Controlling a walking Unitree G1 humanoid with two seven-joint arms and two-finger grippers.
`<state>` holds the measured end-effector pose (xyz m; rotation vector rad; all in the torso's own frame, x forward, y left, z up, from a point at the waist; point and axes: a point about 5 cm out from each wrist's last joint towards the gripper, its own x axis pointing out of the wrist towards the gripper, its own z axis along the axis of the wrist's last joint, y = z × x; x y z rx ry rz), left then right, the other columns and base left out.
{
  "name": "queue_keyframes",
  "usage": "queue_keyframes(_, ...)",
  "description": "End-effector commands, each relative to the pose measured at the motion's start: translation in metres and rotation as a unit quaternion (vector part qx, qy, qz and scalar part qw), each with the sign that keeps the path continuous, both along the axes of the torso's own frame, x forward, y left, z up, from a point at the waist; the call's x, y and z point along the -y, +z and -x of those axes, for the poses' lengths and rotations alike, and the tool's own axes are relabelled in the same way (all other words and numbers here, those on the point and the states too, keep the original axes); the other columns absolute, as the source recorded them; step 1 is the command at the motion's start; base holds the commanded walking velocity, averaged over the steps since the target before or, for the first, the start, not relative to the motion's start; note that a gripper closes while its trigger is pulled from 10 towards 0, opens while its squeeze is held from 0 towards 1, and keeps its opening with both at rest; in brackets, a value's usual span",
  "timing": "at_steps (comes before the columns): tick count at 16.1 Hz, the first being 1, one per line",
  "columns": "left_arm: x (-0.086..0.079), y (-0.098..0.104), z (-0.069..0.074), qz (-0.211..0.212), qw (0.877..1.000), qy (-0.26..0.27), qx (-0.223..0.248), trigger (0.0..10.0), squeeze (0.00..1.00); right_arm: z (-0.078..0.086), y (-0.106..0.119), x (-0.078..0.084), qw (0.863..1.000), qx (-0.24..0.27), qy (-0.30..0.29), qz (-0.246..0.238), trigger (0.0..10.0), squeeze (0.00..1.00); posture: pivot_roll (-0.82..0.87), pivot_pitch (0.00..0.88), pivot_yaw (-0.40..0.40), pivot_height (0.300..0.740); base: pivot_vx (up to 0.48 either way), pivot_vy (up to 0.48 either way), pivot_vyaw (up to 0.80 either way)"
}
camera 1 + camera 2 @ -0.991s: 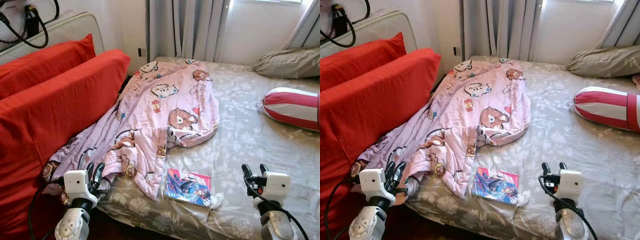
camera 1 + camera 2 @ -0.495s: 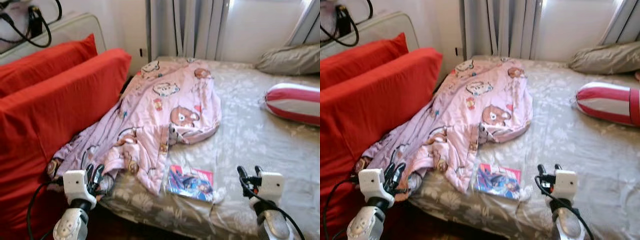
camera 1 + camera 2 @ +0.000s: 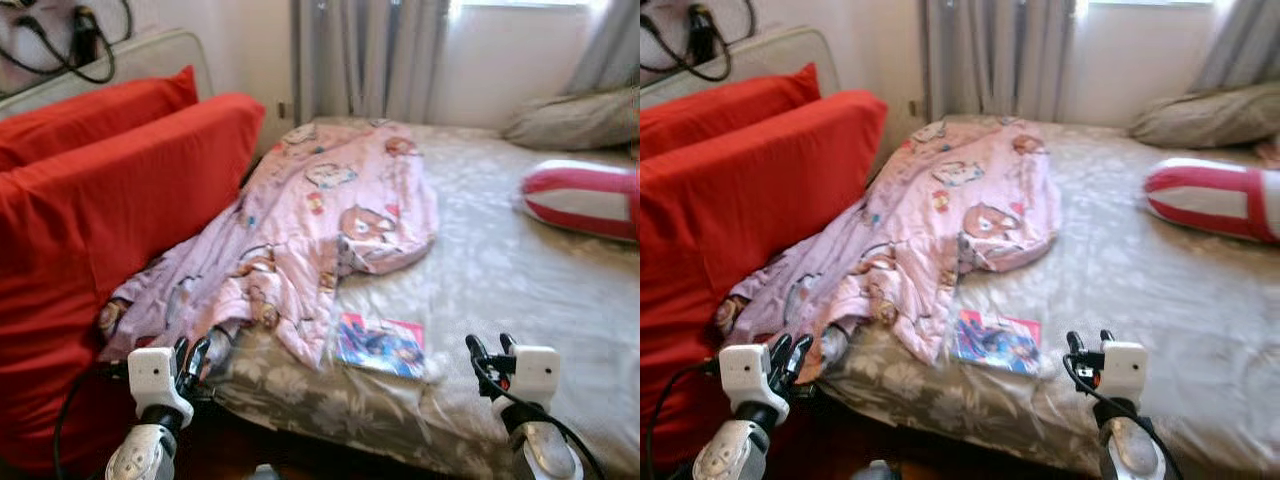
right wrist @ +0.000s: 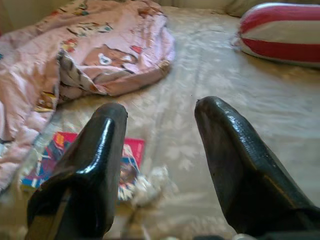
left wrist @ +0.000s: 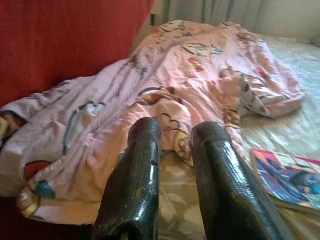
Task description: Clean up the room
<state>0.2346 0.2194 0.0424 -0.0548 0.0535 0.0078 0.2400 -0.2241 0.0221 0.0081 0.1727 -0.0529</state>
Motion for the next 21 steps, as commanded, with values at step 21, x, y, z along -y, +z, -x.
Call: queue_keyframes(21, 0.004, 0.007, -0.005, -0.009, 1.0, -0.024, -0.008, 10.0, 0.0, -0.006, 0.005, -0.011, 1.0, 0.007, 0.017, -0.021, 10.0, 0.0, 0.01, 0.0, 0.051, 0.622, 0.0, 0.0, 0.0)
